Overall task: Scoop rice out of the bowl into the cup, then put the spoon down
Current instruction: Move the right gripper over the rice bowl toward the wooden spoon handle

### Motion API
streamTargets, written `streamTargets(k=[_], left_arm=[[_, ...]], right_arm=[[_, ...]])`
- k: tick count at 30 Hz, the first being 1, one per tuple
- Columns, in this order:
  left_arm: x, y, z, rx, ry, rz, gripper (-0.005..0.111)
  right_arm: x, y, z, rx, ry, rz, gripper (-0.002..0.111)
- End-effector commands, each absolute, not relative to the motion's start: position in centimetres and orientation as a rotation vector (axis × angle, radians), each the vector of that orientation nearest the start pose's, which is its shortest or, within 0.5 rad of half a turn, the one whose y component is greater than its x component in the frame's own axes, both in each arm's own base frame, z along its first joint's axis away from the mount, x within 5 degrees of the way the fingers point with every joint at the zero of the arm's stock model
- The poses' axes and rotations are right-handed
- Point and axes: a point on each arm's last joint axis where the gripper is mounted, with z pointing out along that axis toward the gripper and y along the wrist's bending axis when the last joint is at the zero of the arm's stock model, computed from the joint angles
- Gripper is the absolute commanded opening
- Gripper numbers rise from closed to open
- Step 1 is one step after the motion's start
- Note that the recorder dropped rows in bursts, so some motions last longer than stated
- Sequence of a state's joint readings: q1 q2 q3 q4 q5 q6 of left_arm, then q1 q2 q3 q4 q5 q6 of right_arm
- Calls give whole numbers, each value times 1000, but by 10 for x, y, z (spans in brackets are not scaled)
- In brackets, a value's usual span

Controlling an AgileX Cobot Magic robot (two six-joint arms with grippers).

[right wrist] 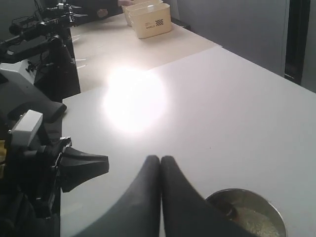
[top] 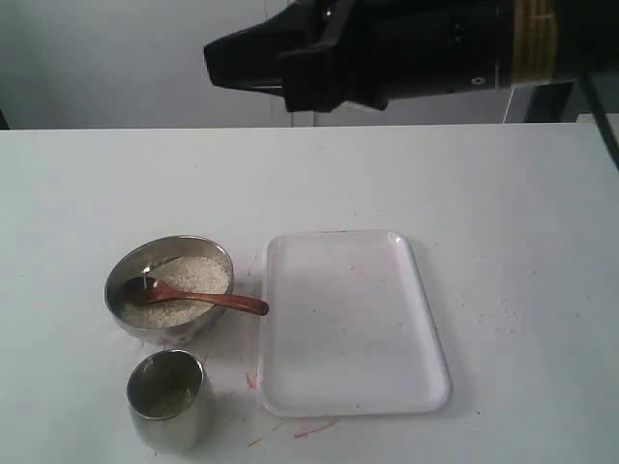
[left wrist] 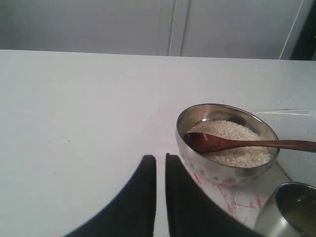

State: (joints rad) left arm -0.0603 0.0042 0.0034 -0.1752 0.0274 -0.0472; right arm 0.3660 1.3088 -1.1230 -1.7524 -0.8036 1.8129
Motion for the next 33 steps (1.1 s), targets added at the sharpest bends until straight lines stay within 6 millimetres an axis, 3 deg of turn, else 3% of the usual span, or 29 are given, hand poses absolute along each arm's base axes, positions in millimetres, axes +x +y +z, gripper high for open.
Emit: streamTargets(k=[1, 6, 11, 15, 23, 28, 33], left_arm=[[56, -4, 211, -126, 1506, -241, 14], [56, -4, 211, -126, 1506, -241, 14], [56, -4, 211, -126, 1506, -241, 14], [56, -4, 211, -126, 1506, -241, 14], [56, -4, 211, -126, 1506, -241, 14], [56, -4, 211, -126, 1506, -241, 14], [56, -4, 211, -126, 1506, -241, 14]], right_arm=[[237, 169, 388, -803, 1662, 923, 0], [244, 170, 390, -633, 1699, 859, 0], [255, 161, 392, -359, 1756, 861, 0], [262, 155, 393, -287, 1737, 779, 0], [258, 161, 405, -735, 1436, 456, 0], [252, 169, 413, -776, 1312, 416, 0], [248, 182, 406, -846, 1322, 197, 0]])
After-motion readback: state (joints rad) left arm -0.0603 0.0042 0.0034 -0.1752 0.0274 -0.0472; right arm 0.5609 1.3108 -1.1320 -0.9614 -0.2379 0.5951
